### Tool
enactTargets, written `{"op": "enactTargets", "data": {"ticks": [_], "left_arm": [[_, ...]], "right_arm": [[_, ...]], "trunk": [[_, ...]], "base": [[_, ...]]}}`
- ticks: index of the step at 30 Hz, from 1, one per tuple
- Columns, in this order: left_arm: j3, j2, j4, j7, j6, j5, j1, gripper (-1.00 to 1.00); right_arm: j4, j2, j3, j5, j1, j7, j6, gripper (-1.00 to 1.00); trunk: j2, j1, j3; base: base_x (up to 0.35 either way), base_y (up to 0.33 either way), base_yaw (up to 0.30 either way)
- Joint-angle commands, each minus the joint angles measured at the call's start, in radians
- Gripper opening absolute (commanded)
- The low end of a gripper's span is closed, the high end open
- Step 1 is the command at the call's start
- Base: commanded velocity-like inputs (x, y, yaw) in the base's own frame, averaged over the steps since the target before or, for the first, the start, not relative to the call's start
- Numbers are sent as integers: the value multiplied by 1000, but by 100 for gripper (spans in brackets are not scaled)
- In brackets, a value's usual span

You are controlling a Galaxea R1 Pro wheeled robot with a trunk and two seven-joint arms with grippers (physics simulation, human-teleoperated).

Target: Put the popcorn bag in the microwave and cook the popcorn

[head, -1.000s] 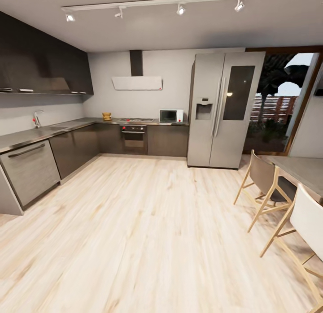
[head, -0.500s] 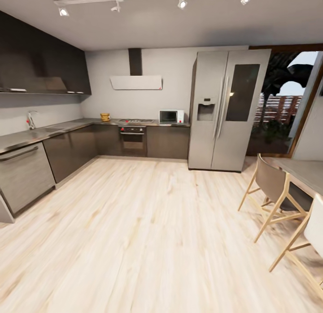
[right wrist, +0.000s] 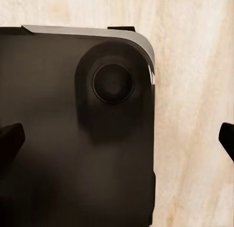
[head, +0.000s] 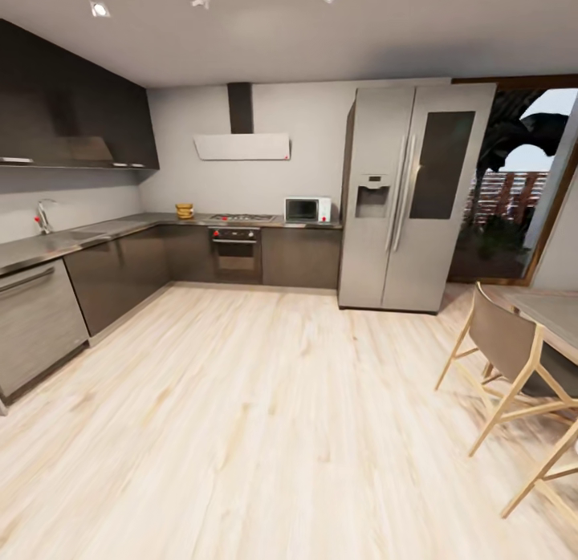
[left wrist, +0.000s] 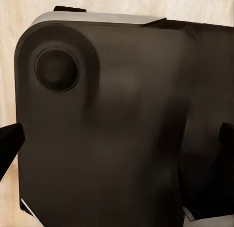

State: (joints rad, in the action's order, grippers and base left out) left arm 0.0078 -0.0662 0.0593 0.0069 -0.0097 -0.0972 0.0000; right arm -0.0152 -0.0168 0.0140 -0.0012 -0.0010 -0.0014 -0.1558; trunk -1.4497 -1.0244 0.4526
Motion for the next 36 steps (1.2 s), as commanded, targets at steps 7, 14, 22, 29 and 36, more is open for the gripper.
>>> {"op": "enactTargets", "data": {"ticks": [7, 14, 22, 29, 36], "left_arm": [[0, 0, 0, 1, -1, -10, 0, 100], [0, 0, 0, 1, -1, -10, 0, 100], [0, 0, 0, -1, -1, -10, 0, 100], [0, 0, 0, -1, -1, -10, 0, 100], [0, 0, 0, -1, -1, -10, 0, 100]], "right_arm": [[-2, 0, 3, -5, 0, 0, -5, 100], [-2, 0, 3, -5, 0, 0, -5, 100], [-2, 0, 3, -3, 0, 0, -5, 100], [-2, 0, 2, -1, 0, 0, -5, 100], [-2, 0, 1, 1, 0, 0, -5, 100]], "trunk": [[0, -1, 1], [0, -1, 1], [0, -1, 1], [0, -1, 1], [0, -1, 1]], "base": [[302, 0, -66], [215, 0, -141], [206, 0, -23], [289, 0, 0], [318, 0, 0]]}}
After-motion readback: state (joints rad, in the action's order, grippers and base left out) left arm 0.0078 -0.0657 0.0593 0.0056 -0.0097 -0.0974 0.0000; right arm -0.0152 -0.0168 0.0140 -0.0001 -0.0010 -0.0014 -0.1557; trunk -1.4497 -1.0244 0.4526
